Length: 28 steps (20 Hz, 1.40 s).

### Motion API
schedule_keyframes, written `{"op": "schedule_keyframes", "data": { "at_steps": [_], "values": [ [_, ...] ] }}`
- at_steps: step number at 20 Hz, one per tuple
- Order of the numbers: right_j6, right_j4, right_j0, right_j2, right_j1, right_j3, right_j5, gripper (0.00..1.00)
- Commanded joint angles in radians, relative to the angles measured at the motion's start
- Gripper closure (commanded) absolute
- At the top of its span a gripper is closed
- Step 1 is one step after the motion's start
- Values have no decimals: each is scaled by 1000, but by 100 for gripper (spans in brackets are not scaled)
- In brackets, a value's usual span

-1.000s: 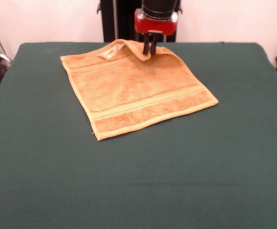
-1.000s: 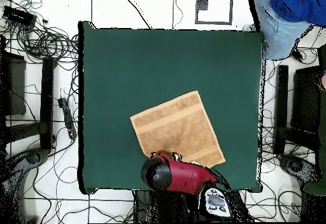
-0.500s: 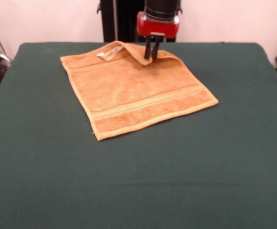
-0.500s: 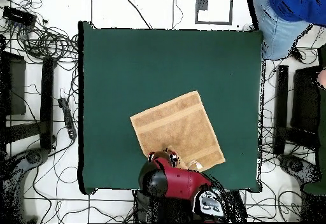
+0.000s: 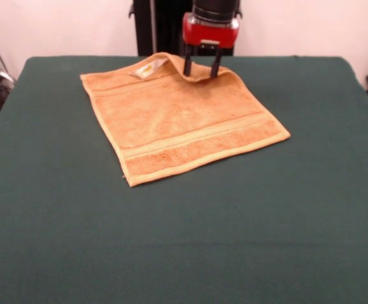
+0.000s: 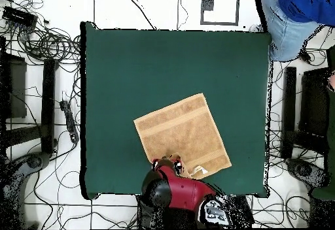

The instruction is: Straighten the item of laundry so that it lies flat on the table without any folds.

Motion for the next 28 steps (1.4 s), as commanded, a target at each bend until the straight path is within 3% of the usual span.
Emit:
{"op": "schedule_keyframes", "data": {
  "at_steps": [1, 8, 17, 21, 28],
  "values": [
    [261, 73, 29, 17, 74, 30, -38, 0],
    [242, 103, 27, 29, 76, -3, 59, 0],
    [214, 190, 110, -58, 118, -20, 358, 0],
    [206, 190, 119, -69, 127, -23, 445, 0],
    [194, 165, 96, -52, 30, -15, 616, 0]
  ]
}}
